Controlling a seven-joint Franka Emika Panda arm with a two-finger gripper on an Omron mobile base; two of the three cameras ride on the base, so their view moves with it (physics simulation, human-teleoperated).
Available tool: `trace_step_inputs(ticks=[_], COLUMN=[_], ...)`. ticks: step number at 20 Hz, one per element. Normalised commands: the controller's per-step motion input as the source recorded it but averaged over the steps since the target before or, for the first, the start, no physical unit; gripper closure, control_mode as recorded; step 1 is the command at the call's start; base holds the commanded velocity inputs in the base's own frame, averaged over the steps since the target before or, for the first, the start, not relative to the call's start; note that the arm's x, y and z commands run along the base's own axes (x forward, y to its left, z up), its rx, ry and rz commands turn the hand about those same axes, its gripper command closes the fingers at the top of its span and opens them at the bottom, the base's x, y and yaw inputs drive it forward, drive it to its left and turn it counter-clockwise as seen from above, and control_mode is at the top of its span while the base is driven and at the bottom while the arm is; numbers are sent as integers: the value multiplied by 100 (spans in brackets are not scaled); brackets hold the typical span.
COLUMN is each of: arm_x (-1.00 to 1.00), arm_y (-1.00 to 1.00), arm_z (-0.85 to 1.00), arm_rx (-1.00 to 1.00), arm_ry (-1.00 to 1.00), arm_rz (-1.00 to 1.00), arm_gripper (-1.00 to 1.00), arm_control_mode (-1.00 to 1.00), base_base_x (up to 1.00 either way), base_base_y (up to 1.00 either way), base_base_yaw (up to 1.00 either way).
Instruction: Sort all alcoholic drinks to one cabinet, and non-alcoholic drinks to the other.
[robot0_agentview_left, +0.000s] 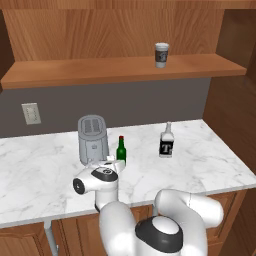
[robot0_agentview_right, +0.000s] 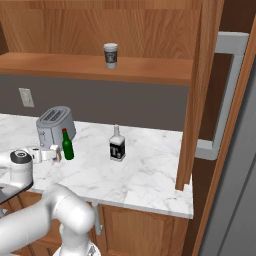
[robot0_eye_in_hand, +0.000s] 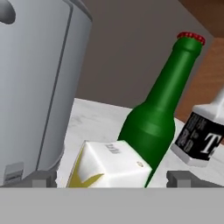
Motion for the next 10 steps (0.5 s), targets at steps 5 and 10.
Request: trace_step_inputs(ticks=[5, 10], arm_x=[1, 0], arm_y=[0, 0], arm_z=[0, 0], arm_rx=[0, 0], arm_ry=[0, 0], arm_rz=[2, 2], arm_gripper=[100, 100], arm_control_mode=[-100, -100], base_base_x=[0, 0], base_base_y=[0, 0], base_base_yaw=[0, 0])
